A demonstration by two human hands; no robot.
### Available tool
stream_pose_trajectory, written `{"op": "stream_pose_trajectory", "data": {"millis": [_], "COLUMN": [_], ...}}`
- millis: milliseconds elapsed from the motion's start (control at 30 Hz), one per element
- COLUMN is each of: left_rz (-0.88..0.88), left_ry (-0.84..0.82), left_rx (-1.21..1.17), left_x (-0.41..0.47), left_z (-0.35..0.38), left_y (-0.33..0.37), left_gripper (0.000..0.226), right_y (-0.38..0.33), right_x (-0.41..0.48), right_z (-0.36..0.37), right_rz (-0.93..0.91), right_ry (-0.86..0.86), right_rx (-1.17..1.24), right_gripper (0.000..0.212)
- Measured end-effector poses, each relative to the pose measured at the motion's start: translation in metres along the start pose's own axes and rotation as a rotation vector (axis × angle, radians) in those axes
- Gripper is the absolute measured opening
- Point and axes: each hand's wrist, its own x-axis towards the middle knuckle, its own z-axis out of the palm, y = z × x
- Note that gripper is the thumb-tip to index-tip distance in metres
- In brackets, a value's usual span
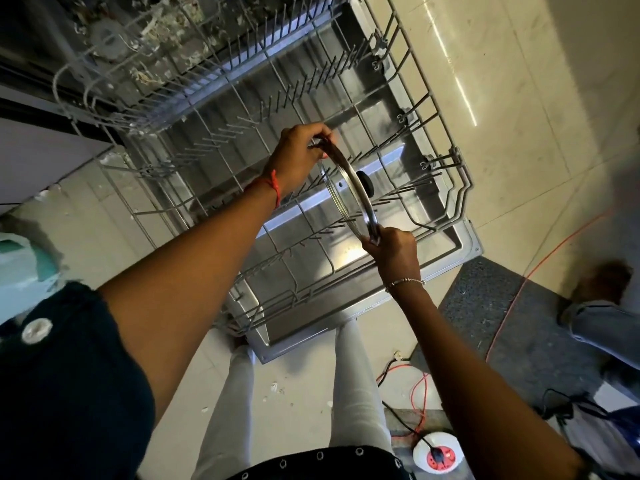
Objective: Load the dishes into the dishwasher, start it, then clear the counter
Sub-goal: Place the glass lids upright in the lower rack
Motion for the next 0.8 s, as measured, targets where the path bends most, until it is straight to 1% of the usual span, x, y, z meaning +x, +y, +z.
{"op": "stream_pose_trajectory", "data": {"millis": [100,267,367,433,500,567,633,700,800], "left_rz": [-0.015,-0.044,-0.052,-0.036,0.020,0.050,0.070,0.085,0.089], "left_ry": [0.021,0.028,-0.025,-0.056,-0.031,0.020,0.086,0.136,0.174], "left_rx": [0.057,0.063,0.078,0.153,0.214,0.247,0.273,0.312,0.356], "left_x": [0.003,0.002,0.000,-0.005,-0.015,-0.028,-0.046,-0.066,-0.098], "left_z": [0.001,0.004,0.002,0.000,-0.001,-0.005,-0.014,-0.028,-0.056], "left_y": [-0.004,-0.008,-0.012,-0.011,-0.008,-0.003,0.001,0.008,0.018], "left_gripper": [0.026,0.027,0.032,0.041,0.052,0.056,0.058,0.057,0.049], "right_y": [0.003,0.005,0.003,-0.002,-0.014,-0.030,-0.047,-0.067,-0.102], "right_x": [0.005,0.008,0.008,0.005,-0.001,-0.007,-0.009,-0.006,-0.007], "right_z": [0.001,0.003,0.001,-0.005,-0.013,-0.022,-0.032,-0.039,-0.044], "right_rz": [0.014,0.056,0.068,0.062,0.038,-0.010,-0.121,-0.244,-0.420], "right_ry": [-0.104,-0.143,-0.179,-0.166,-0.068,0.092,0.182,0.174,0.094], "right_rx": [-0.043,-0.010,0.005,0.025,-0.004,-0.055,-0.102,-0.178,-0.328], "right_gripper": [0.033,0.036,0.037,0.044,0.056,0.068,0.069,0.065,0.063]}}
